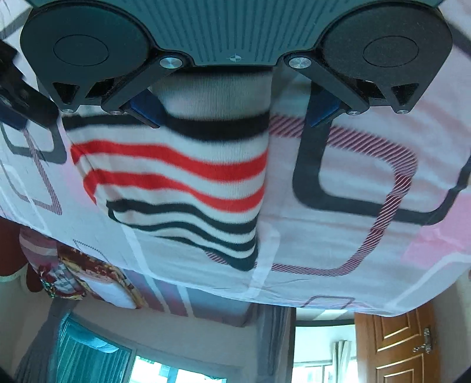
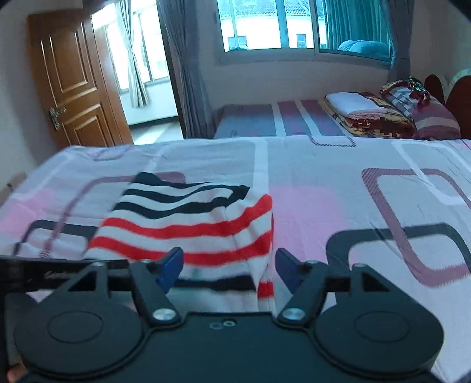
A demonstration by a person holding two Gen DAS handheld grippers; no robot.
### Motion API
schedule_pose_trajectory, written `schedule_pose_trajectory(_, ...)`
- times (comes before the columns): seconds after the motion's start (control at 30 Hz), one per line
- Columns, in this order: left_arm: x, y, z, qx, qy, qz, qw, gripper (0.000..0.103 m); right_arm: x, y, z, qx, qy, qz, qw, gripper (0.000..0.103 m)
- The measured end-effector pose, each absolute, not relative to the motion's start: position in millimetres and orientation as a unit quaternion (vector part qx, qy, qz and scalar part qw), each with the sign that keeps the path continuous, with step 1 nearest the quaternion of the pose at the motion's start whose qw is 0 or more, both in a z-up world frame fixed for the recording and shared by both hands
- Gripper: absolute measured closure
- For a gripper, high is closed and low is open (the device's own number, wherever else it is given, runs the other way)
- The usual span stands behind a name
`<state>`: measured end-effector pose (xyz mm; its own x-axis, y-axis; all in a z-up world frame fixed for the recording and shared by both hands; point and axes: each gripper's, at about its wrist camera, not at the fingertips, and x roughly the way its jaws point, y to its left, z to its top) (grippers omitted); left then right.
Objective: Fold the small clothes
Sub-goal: 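Press the folded sweater flat with both tools and release it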
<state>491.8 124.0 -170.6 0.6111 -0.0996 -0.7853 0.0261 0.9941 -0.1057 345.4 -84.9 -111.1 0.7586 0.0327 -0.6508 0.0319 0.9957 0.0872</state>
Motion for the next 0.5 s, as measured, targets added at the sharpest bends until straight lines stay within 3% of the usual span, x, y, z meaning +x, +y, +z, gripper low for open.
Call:
schedule_pose_trajectory(0.33, 368, 136, -88, -0.012, 0.342, -0.041, 0.939, 0.000, 231, -96, -75, 0.114, 0.371, 0.049, 0.920, 0.001)
schedule_pose_trajectory(0.5, 307, 139, -50, -0.020, 0.331, -0.029, 0.943, 0.000, 180, -90, -44, 0.105, 0.382, 0.081, 0.915, 0.001)
